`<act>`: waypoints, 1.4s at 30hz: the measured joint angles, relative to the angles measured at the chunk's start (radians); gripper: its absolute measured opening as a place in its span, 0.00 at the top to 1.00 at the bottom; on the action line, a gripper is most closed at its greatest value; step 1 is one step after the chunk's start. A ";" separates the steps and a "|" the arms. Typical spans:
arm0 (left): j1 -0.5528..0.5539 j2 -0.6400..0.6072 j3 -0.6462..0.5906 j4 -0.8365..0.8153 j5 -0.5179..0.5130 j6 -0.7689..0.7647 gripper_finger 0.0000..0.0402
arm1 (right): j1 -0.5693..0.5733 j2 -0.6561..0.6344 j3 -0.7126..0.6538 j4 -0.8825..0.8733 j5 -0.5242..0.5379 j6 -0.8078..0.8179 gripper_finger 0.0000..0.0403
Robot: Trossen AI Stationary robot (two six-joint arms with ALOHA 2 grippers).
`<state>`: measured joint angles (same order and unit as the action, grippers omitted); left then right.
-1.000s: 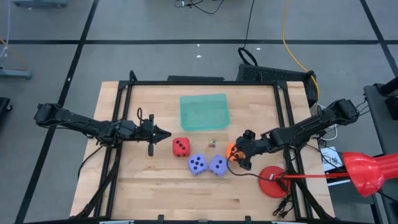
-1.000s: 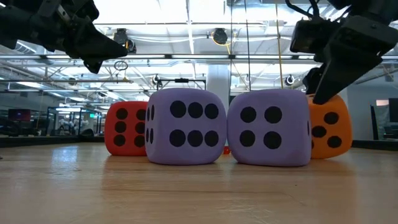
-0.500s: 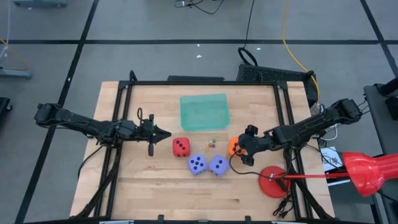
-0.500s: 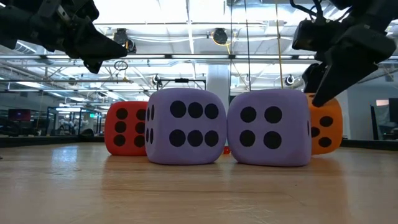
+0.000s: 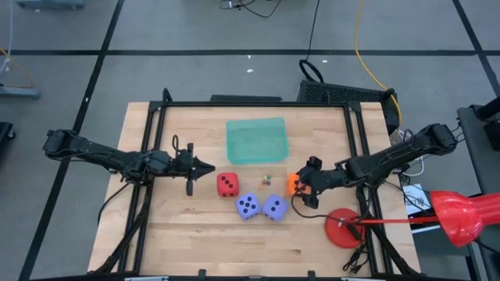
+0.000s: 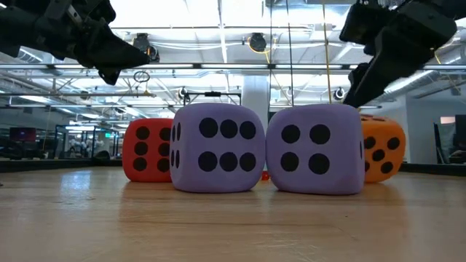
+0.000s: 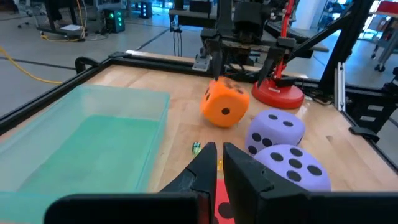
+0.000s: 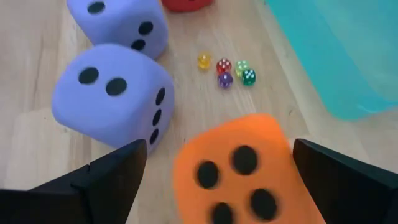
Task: Pick & Place Dice
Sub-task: Put the large orange dice into the basket, then put the right large orange dice into the basket
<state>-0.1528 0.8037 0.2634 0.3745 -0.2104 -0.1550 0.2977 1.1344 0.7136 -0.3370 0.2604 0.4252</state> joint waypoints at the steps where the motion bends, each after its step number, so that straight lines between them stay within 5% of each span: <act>1: 0.000 0.000 0.000 0.003 0.000 0.000 0.91 | -0.003 -0.009 0.000 -0.003 0.000 0.000 0.02; 11: 0.001 0.000 0.000 -0.004 0.001 -0.004 0.91 | -0.003 -0.054 0.000 -0.004 0.000 -0.131 0.02; 20: 0.001 0.000 0.000 -0.005 0.001 -0.003 0.91 | -0.081 -0.039 0.002 -0.047 0.051 -0.051 0.02; 42: 0.000 0.000 0.000 -0.065 0.002 -0.005 0.91 | -0.229 0.203 0.006 -0.098 -0.057 -0.043 0.02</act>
<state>-0.1528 0.8040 0.2634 0.3092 -0.2085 -0.1596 0.0685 1.3375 0.7200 -0.4352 0.2038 0.3819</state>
